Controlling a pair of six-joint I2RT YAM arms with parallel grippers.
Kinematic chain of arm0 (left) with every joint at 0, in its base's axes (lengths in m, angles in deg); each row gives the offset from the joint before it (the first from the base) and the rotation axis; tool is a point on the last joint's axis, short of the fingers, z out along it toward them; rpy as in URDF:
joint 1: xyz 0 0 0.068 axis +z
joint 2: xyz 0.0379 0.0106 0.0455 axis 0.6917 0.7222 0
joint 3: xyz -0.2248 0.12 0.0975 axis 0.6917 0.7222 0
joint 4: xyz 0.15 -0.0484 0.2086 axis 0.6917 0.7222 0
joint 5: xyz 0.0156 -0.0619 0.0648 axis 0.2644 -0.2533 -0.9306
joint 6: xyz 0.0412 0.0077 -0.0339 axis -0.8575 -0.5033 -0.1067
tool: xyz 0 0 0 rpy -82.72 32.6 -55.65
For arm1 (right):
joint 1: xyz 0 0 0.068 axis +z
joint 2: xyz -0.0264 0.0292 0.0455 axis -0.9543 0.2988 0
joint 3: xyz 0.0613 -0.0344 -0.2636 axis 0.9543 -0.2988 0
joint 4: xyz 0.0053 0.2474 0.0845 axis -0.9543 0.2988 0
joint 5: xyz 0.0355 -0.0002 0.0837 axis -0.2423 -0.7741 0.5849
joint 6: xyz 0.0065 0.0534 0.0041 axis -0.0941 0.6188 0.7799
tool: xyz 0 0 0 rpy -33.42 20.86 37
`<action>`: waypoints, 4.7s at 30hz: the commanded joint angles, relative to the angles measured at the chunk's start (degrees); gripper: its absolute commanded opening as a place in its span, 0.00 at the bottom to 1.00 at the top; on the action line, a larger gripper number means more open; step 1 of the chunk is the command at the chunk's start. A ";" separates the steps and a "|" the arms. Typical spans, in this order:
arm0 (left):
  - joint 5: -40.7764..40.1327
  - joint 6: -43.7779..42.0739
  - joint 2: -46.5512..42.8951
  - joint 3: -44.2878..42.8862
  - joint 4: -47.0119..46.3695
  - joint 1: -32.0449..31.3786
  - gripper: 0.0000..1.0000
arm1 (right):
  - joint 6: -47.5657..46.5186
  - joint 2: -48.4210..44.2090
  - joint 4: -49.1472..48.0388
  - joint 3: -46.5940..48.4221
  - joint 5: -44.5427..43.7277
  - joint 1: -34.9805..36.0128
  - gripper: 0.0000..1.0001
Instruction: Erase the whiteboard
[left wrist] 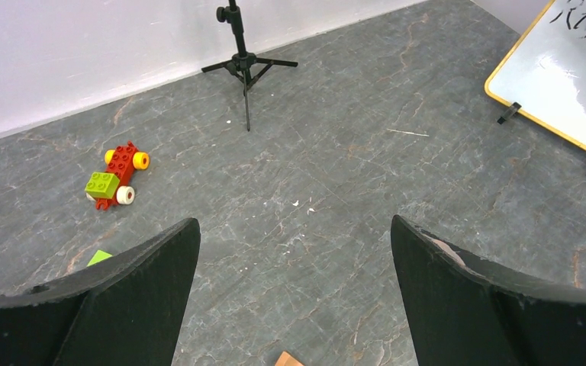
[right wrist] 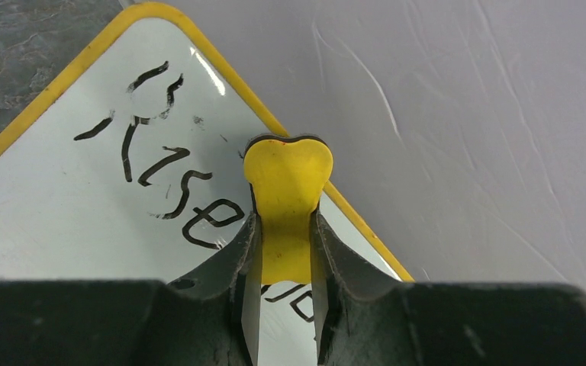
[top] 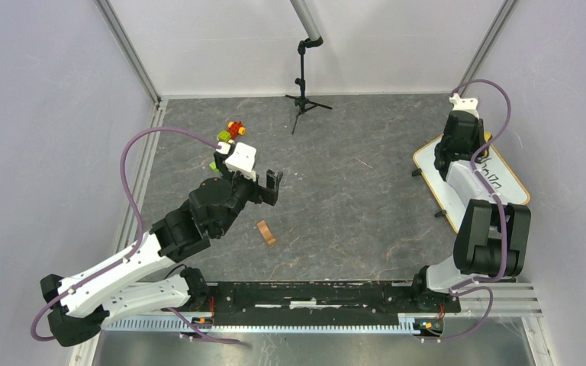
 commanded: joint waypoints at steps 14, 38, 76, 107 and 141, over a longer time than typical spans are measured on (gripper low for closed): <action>-1.92 -3.07 0.96 0.08 -2.94 -0.34 1.00 | -2.65 10.01 -0.57 1.61 3.87 8.42 0.21; -1.41 -3.07 0.50 0.09 -2.85 -0.35 1.00 | -1.31 10.40 11.18 18.24 1.86 3.73 0.23; -1.18 -2.98 0.12 0.09 -2.86 -0.36 1.00 | 4.01 9.80 16.58 15.50 13.38 7.43 0.21; -1.18 -2.93 -0.15 0.09 -2.76 -0.36 1.00 | 16.59 18.40 36.10 28.42 18.09 0.65 0.19; -1.26 -2.98 0.28 0.00 -2.60 -0.34 1.00 | 14.23 21.38 45.56 43.15 8.48 -0.54 0.20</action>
